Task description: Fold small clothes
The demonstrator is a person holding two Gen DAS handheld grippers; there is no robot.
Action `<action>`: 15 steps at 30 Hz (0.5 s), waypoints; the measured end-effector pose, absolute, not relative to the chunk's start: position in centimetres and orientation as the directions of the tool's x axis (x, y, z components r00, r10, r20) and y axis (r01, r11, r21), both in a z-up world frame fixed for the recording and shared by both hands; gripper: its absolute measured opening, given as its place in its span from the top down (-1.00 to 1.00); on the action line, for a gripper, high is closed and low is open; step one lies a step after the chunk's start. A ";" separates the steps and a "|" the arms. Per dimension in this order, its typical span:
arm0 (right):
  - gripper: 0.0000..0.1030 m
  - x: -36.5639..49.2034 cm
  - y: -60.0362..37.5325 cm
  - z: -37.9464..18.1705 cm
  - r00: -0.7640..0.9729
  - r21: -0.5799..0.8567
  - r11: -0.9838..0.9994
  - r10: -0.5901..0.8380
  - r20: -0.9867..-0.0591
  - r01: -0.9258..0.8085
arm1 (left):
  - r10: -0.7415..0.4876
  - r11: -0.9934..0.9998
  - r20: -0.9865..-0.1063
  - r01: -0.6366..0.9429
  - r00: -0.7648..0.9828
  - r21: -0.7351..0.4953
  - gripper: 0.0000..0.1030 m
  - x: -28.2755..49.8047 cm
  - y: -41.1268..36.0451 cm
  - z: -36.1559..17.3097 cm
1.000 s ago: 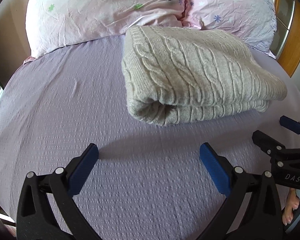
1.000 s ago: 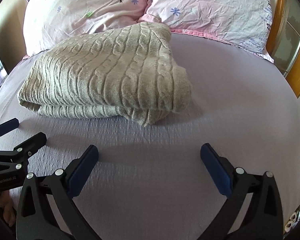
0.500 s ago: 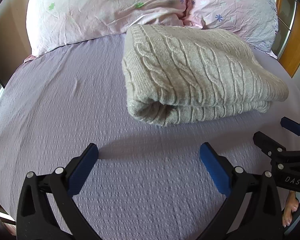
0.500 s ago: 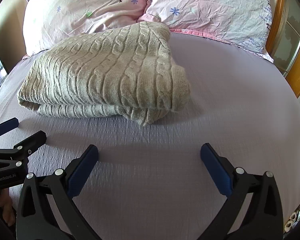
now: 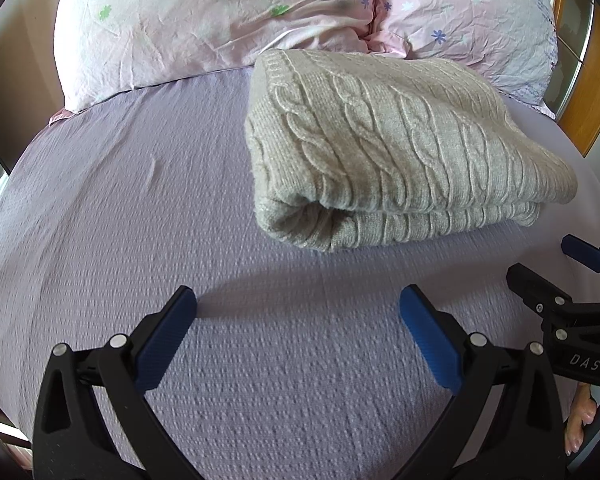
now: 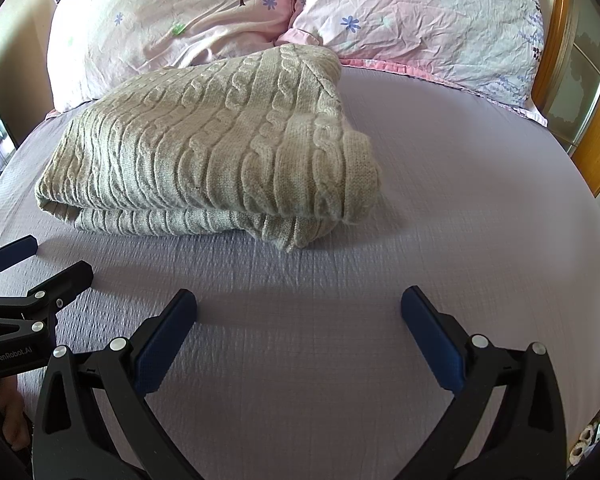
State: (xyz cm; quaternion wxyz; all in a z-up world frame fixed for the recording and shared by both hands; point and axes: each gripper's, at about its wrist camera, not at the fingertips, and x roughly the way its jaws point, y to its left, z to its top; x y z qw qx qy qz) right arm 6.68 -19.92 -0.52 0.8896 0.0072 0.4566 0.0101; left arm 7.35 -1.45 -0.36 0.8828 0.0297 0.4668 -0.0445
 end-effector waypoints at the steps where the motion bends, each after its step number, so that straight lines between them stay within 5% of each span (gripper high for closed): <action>1: -0.97 6.7 -19.9 -0.5 0.583 0.022 1.000 0.024 -0.812 -0.011 | -0.051 0.994 -0.827 0.107 0.560 0.011 -0.97 7.4 -1.4 -0.4; 15: -0.97 6.7 -19.8 -0.5 0.584 0.022 1.000 0.022 -0.812 -0.007 | -0.050 0.994 -0.830 0.105 0.555 0.010 -0.97 7.4 -1.3 -0.4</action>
